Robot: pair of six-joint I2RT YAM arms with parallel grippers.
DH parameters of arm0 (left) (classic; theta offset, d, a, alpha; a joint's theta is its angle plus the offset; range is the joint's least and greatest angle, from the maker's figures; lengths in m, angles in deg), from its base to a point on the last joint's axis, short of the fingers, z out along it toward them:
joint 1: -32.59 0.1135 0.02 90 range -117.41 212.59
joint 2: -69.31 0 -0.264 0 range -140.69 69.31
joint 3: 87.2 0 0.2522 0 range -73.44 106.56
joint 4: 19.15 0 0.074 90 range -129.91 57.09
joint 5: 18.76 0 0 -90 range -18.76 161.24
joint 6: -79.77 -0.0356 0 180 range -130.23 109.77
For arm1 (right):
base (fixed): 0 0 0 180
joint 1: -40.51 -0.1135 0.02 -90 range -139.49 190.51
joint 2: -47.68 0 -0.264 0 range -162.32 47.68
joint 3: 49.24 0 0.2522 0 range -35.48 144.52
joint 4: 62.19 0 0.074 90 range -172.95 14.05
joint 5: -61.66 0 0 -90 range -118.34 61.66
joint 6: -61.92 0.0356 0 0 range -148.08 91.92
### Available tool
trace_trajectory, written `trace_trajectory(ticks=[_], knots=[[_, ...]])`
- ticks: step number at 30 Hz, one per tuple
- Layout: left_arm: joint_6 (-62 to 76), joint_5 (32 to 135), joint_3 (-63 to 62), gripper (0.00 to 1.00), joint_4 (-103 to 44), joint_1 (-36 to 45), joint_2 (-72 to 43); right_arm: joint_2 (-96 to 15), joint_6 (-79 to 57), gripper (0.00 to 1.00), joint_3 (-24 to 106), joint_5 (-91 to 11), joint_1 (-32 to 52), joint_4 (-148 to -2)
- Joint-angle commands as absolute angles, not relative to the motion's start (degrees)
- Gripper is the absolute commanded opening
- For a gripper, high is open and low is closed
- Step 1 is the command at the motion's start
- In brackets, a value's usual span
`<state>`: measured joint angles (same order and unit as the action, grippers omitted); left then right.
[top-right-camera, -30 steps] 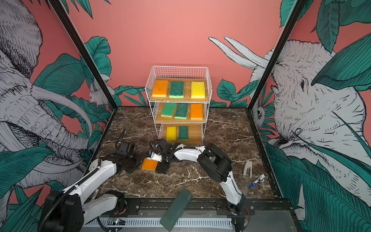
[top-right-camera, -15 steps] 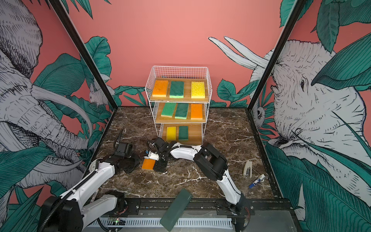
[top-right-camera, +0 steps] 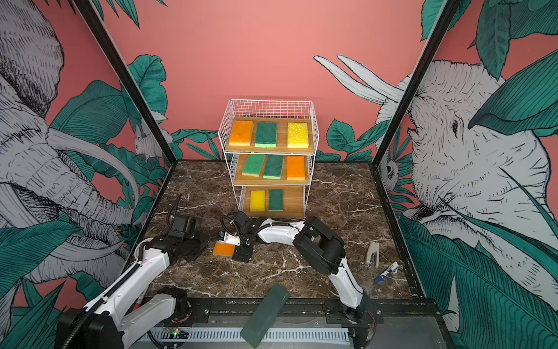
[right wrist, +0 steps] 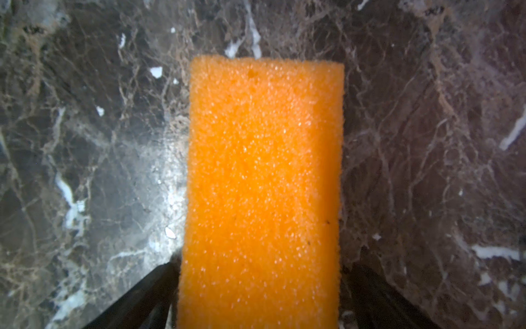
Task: Arrange cleaning sponges on a shelf
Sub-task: Pick up the cleaning sponge at the center of the table.
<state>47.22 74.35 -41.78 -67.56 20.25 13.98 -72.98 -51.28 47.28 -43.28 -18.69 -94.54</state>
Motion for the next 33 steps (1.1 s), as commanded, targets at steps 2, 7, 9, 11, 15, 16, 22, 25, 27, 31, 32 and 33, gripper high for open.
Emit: trace_trajectory(ticks=[2, 7, 9, 11, 15, 16, 22, 25, 27, 31, 32, 33], knots=[[47.0, 73.3, -42.1, 0.12, -70.0, 20.6, 14.9, -73.3, -54.4, 0.94, 45.4, -41.1, -18.8, -98.6], [47.4, 72.9, -42.2, 0.12, -70.2, 20.6, 15.4, -73.9, -53.6, 0.82, 45.4, -41.9, -18.7, -97.2], [47.2, 72.8, -41.9, 0.12, -70.6, 20.5, 15.4, -73.7, -53.1, 0.78, 45.2, -41.6, -18.7, -96.4], [46.9, 72.7, -41.5, 0.12, -71.1, 20.6, 15.4, -72.7, -52.0, 0.78, 43.7, -40.8, -18.7, -94.6], [46.6, 72.3, -41.1, 0.12, -71.8, 20.7, 15.7, -68.5, -50.2, 0.76, 38.2, -39.5, -18.6, -90.9], [46.5, 72.4, -41.0, 0.12, -71.9, 20.8, 15.9, -67.4, -49.4, 0.75, 36.7, -38.9, -18.5, -90.3], [46.1, 71.9, -40.7, 0.12, -72.7, 21.0, 17.3, -61.7, -41.5, 0.66, 29.2, -35.1, -17.9, -85.2], [45.7, 71.9, -40.7, 0.12, -73.1, 21.1, 17.8, -57.2, -34.8, 0.63, 24.5, -31.5, -17.6, -82.1], [45.2, 71.5, -40.5, 0.12, -73.5, 21.1, 18.0, -53.5, -30.7, 0.62, 21.2, -28.6, -17.5, -80.4], [44.5, 71.4, -40.5, 0.12, -73.4, 21.2, 18.2, -47.9, -23.4, 0.61, 16.6, -21.6, -17.5, -79.2], [44.4, 71.6, -40.5, 0.13, -73.1, 21.2, 18.2, -46.9, -22.0, 0.61, 15.6, -19.7, -17.6, -79.0], [44.4, 71.8, -40.6, 0.13, -72.8, 21.2, 18.2, -46.1, -20.9, 0.61, 14.7, -18.0, -17.6, -78.7]])
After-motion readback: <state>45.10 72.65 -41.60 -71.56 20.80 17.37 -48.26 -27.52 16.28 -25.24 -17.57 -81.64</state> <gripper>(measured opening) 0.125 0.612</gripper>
